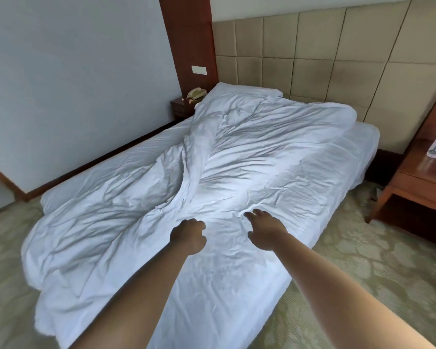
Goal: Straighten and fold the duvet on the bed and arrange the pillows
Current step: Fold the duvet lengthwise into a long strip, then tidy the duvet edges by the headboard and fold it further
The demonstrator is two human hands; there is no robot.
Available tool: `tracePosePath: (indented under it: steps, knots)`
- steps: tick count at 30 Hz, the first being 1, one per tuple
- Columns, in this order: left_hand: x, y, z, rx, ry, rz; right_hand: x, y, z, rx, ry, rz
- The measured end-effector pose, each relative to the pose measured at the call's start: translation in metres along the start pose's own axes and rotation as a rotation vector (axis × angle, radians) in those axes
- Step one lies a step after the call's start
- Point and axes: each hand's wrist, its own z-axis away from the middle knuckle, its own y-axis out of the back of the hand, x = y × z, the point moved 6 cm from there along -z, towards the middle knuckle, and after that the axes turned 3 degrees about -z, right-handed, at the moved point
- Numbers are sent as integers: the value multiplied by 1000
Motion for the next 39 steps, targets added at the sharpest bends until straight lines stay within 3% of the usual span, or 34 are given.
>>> tracePosePath:
  steps: [10, 23, 39]
  knots:
    - [-8, 29, -150, 73, 119, 198, 21, 45, -148, -63, 137, 188]
    - [-42, 70, -276, 89, 318, 329, -2, 95, -318, -123, 371, 289]
    - [-70, 59, -446, -41, 684, 409, -6, 85, -572, -239, 772, 347]
